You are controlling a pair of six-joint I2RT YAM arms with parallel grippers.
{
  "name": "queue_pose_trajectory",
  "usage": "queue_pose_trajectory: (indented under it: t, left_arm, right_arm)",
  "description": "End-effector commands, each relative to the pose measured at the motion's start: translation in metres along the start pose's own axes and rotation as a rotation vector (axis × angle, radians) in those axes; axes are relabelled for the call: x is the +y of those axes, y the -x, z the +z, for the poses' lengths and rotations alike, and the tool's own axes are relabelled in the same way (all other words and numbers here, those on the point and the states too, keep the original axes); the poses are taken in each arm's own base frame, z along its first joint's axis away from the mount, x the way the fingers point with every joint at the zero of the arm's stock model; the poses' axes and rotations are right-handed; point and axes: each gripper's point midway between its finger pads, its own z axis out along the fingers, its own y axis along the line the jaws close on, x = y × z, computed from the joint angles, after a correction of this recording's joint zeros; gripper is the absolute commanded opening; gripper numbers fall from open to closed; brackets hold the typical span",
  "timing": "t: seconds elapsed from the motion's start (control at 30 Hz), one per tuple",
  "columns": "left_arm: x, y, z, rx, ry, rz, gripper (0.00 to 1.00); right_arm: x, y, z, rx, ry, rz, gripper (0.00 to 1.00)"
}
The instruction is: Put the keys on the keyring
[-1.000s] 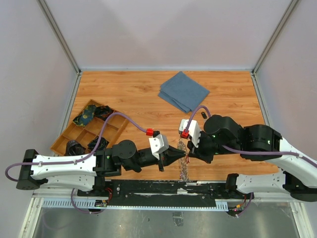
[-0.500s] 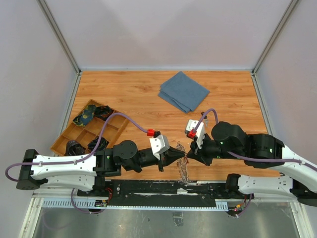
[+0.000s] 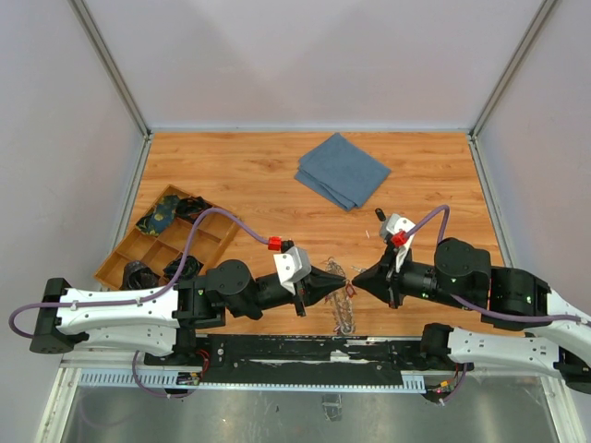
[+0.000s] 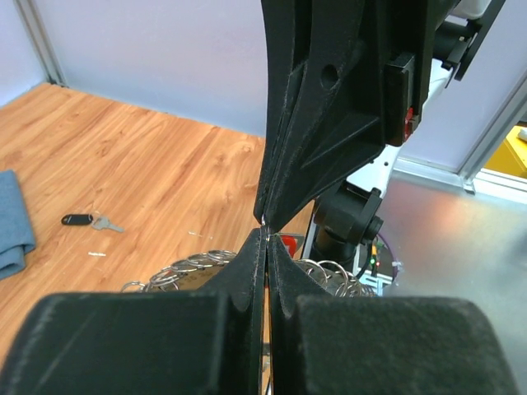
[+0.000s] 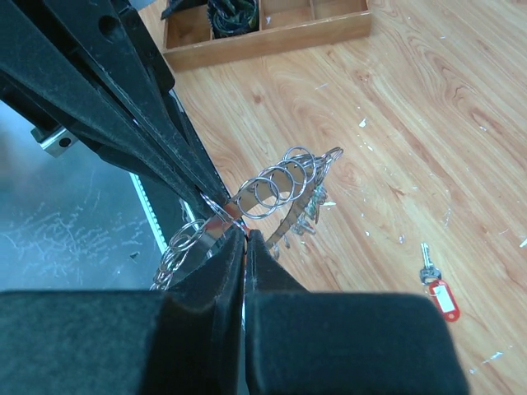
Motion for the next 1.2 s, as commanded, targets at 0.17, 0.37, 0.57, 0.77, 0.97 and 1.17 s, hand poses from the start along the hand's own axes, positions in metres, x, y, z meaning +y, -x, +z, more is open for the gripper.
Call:
queue_pose_trajectory:
  t: [0.17, 0.37, 0.57, 0.77, 0.97, 1.17]
  left_arm:
    - [-0.008, 0.044, -0.005, -0.146, -0.038, -0.025, 0.0]
    - [-0.009, 0.046, -0.007, -0.15, -0.04, -0.026, 0.01]
    - [-0.01, 0.045, -0.005, -0.148, -0.048, -0.025, 0.01]
    - [-0.011, 0.044, -0.005, -0.147, -0.049, -0.024, 0.01]
    - [-0.01, 0.044, -0.005, -0.147, -0.049, -0.026, 0.0]
    - [-0.011, 0.044, -0.005, -0.147, -0.05, -0.026, 0.01]
  right_arm:
    - [-0.014, 0.0, 0.0, -0.02, -0.098, 0.106, 0.0]
    - [-0.023, -0.01, 0.0, 0.047, -0.167, 0.14, 0.0]
    - [-0.018, -0.015, 0.005, 0.081, -0.155, 0.156, 0.0]
    - [-0.01, -0.016, 0.009, 0.108, -0.115, 0.161, 0.0]
    - [-0.006, -0.017, 0.013, 0.118, -0.099, 0.169, 0.0]
    - [-0.014, -0.003, 0.007, 0.001, -0.125, 0.182, 0.01]
